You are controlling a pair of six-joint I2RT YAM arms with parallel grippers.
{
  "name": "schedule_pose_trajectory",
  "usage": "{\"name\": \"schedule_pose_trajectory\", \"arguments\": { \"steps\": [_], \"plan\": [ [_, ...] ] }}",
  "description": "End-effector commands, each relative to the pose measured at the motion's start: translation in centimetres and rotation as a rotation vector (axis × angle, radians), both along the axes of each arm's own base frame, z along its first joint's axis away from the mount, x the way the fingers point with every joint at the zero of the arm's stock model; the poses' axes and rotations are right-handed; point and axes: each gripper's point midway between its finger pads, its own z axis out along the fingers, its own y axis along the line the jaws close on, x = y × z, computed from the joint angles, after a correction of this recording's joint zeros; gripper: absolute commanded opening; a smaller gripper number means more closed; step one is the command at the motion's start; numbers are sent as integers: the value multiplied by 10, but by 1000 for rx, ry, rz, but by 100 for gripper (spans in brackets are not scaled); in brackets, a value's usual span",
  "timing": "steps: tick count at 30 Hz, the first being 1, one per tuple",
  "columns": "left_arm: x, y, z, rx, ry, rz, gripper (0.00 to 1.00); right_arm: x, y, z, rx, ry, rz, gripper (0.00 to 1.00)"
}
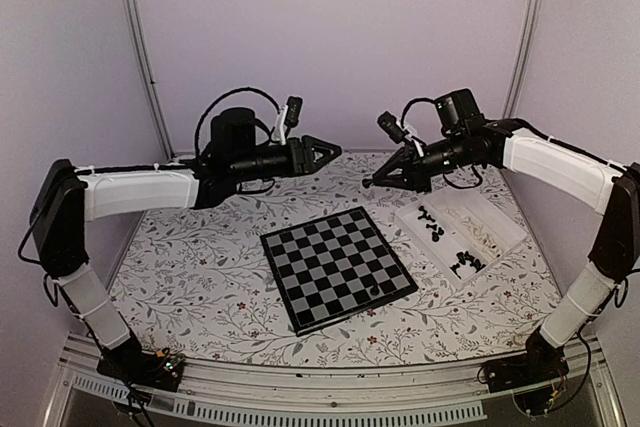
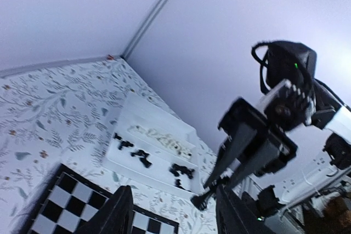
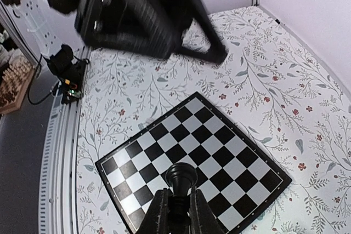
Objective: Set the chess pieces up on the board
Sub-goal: Place the chess piece on the chessboard.
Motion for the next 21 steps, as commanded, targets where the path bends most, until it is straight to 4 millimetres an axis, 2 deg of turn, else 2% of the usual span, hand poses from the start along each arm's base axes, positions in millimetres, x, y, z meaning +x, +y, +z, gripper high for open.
{"name": "schedule_pose_trajectory", "arguments": {
  "steps": [1, 5, 11, 18, 21],
  "plan": [
    [38, 62, -23, 336, -77, 282, 52, -37, 9, -45, -242, -56, 125, 2],
    [54, 96, -28, 300, -68, 379, 52, -66, 22, -83, -411, -104, 224, 2],
    [67, 132, -23, 275, -42, 443, 52, -95, 33, -112, -539, -129, 314, 2],
    [66, 144, -14, 284, -61, 469, 52, -125, 43, -150, -687, -120, 411, 3],
    [61, 143, -5, 255, -77, 459, 52, -129, 44, -159, -721, -107, 422, 3]
  ]
}}
